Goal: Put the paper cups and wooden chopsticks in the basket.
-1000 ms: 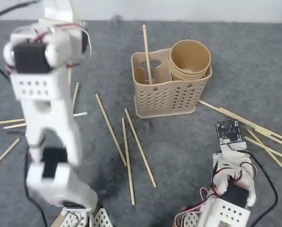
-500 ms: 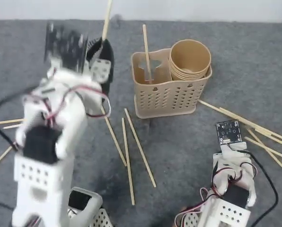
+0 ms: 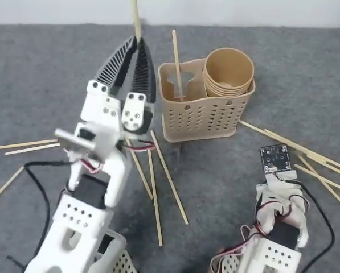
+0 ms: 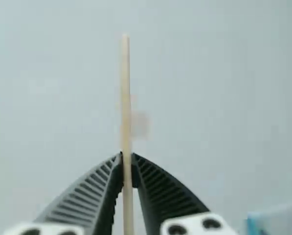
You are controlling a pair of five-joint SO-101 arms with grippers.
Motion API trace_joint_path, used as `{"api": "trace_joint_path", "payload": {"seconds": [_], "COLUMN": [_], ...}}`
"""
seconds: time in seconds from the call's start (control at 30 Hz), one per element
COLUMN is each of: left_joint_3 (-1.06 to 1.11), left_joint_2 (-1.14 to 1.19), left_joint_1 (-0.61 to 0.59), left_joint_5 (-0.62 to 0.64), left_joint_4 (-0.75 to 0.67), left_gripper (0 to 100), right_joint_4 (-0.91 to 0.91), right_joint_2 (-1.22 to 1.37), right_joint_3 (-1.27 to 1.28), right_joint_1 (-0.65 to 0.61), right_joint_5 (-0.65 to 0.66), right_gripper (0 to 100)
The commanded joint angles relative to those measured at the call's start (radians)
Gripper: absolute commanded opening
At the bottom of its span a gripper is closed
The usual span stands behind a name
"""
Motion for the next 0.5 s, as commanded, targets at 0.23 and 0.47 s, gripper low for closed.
{"api": "trace_joint_path", "payload": {"seconds": [0.23, 0.47], "left_joint_3": [0.010, 0.010], "left_joint_2": [0.196, 0.460], "left_joint_1": [0.025, 0.008], "left_joint_5": [0.018, 0.025], "left_joint_4": [-0.333, -0.519], "left_gripper": [1, 1], "right_joint_4": [-0.001, -0.001], "right_joint_2": [0.007, 0.007], "right_joint_3": [0.020, 0.020], "right_joint_1": [-0.002, -0.002], "right_joint_5": [0.012, 0.012], "right_gripper": [0.9, 0.9]}}
